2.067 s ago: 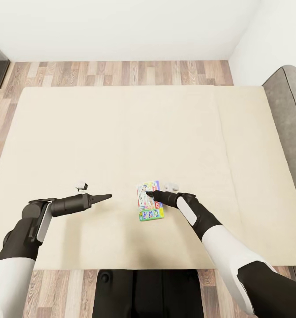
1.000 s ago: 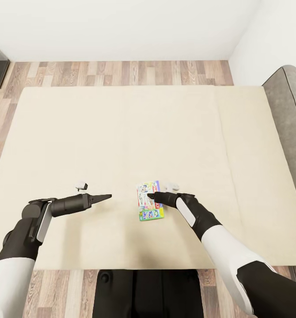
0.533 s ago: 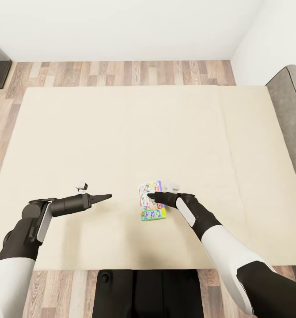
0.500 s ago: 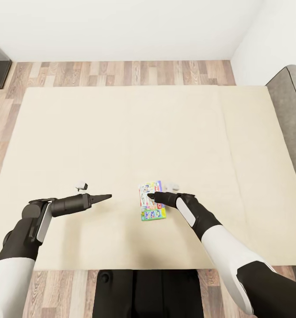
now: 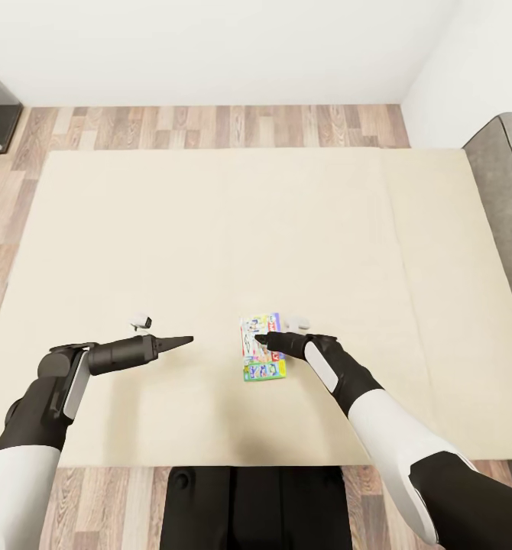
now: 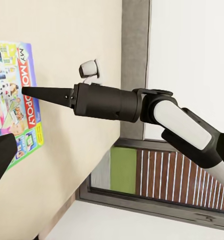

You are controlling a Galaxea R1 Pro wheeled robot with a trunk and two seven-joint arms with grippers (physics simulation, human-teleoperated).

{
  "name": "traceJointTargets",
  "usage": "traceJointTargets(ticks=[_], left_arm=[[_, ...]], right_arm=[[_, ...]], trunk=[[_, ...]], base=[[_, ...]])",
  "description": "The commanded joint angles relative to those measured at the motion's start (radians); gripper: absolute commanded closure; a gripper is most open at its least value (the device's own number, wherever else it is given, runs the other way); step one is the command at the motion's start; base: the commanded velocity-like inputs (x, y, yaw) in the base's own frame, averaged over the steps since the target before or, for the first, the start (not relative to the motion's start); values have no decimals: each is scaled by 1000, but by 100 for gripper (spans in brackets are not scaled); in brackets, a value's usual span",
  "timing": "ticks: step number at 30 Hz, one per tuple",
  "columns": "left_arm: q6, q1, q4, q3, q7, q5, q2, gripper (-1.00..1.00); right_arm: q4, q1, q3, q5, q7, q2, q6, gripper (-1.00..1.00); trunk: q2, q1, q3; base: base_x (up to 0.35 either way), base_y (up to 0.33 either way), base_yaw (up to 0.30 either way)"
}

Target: Put all the toys in the child's room - the three board games (two on the bed and one on the table), the two jigsaw puzzles on the table, and the tennis ball on the table - inside the toy box on the table in the child's room.

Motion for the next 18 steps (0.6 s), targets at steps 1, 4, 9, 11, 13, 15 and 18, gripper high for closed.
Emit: traceJointTargets(ticks=[1,4,9,11,13,15,18], left_arm=[[9,0,0,0,-2,2,0,-100],[9,0,0,0,-2,2,0,-100],[10,0,0,0,-2,2,0,-100],[10,0,0,0,-2,2,0,-100],[10,0,0,0,-2,2,0,-100],[10,0,0,0,-2,3,0,-100],[10,0,1,0,-2,2,0,-100]], right_arm=[[-1,0,1,-1,1,0,4,-100],[-1,0,1,-1,1,1,4,-100],[-1,0,2,0,2,0,4,-100],[-2,0,2,0,2,0,4,-100],[-2,0,2,0,2,0,4,-100],[-1,0,2,0,2,0,4,-100],[-2,0,2,-1,2,0,4,-100]], trunk=[[-2,1,-1],[-2,1,-1],[-2,1,-1],[-2,1,-1],[-2,1,-1],[-2,1,-1],[-2,1,-1]], base=[[0,14,93],[0,8,127],[0,2,68],[0,1,19],[0,0,12],[0,3,8],[0,54,4]])
